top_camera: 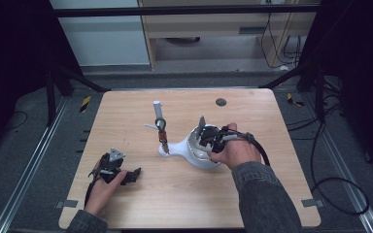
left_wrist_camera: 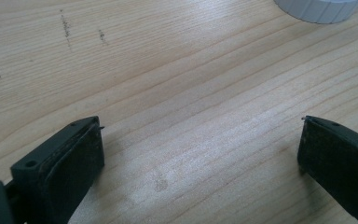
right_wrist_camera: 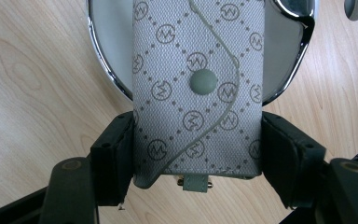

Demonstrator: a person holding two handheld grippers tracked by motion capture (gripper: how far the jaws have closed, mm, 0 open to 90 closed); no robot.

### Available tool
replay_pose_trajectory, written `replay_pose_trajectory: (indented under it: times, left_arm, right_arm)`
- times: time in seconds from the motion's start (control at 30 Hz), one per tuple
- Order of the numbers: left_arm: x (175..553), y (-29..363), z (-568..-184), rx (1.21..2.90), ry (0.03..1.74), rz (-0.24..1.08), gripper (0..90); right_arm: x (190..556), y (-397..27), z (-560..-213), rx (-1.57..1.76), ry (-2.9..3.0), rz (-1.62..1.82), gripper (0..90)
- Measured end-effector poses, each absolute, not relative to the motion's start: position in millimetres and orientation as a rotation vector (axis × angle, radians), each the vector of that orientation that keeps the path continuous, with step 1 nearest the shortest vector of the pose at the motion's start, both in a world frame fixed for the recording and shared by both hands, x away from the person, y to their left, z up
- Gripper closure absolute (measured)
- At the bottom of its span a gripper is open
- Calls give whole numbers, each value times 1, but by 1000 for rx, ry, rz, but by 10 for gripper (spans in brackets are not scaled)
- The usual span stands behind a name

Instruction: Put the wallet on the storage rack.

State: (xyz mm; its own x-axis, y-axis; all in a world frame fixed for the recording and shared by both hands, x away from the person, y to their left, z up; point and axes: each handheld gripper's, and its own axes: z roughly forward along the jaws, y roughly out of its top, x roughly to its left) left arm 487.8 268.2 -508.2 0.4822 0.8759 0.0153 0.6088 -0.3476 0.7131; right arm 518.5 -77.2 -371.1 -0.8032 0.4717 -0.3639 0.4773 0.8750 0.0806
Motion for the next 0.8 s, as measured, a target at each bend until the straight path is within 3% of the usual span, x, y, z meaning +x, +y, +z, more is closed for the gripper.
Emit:
replay_pose_trajectory:
  times: [0.8]
  left_arm:
    - [488, 268, -508, 2087, 1212, 527, 0]
  right_arm:
    - [525, -63, -375, 678, 2681, -31, 324]
